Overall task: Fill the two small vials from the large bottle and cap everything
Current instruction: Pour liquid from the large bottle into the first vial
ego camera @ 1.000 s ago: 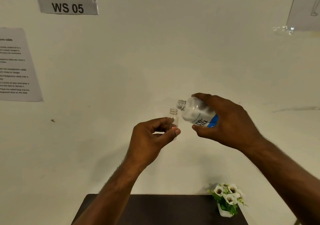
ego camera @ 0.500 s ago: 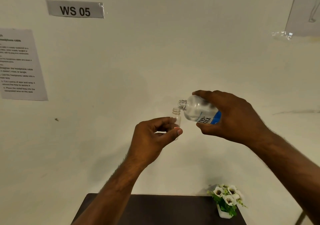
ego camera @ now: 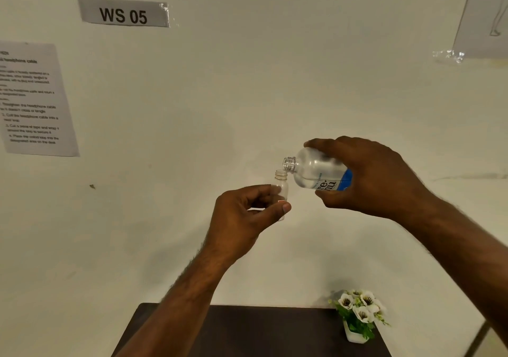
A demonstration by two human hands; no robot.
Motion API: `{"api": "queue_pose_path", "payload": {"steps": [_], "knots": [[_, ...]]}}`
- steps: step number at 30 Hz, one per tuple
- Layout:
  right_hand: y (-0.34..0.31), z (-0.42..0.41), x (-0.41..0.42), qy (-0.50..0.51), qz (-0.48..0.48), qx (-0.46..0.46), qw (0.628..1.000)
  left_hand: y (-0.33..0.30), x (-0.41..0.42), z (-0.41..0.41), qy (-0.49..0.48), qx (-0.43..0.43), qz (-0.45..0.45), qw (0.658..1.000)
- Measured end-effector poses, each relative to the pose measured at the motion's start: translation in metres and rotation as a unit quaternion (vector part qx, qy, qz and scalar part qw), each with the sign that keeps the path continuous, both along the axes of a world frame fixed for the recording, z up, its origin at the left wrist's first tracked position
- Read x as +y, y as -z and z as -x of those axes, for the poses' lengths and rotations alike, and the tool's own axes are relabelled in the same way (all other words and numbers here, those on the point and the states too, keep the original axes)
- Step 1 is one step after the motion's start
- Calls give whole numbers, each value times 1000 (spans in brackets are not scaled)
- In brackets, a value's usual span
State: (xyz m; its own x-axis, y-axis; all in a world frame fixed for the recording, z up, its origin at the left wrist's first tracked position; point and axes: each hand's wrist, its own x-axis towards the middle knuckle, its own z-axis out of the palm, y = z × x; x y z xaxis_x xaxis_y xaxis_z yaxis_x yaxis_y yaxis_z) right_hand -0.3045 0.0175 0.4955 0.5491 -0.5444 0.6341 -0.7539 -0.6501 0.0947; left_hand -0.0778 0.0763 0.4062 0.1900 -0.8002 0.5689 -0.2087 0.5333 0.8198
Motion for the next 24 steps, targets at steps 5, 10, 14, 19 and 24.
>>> {"api": "queue_pose_path", "payload": {"steps": [5,10,14,19,24], "knots": [[-3,1,-1,6,6,22,1000,1,1,0,1,-1,2,1000],[-5,1,-2,7,16,30,999,1,2,1,-1,-7,7,1000],[-5,1,-3,7,24,37,999,2,1,1,-1,-8,4,1000],[-6,1,-4,4,25,45,999,6,-1,0,2,-6,-4,1000],[-9,1,-4,0,25,51,998,5,-1,0,-2,-15,-2,1000]]}}
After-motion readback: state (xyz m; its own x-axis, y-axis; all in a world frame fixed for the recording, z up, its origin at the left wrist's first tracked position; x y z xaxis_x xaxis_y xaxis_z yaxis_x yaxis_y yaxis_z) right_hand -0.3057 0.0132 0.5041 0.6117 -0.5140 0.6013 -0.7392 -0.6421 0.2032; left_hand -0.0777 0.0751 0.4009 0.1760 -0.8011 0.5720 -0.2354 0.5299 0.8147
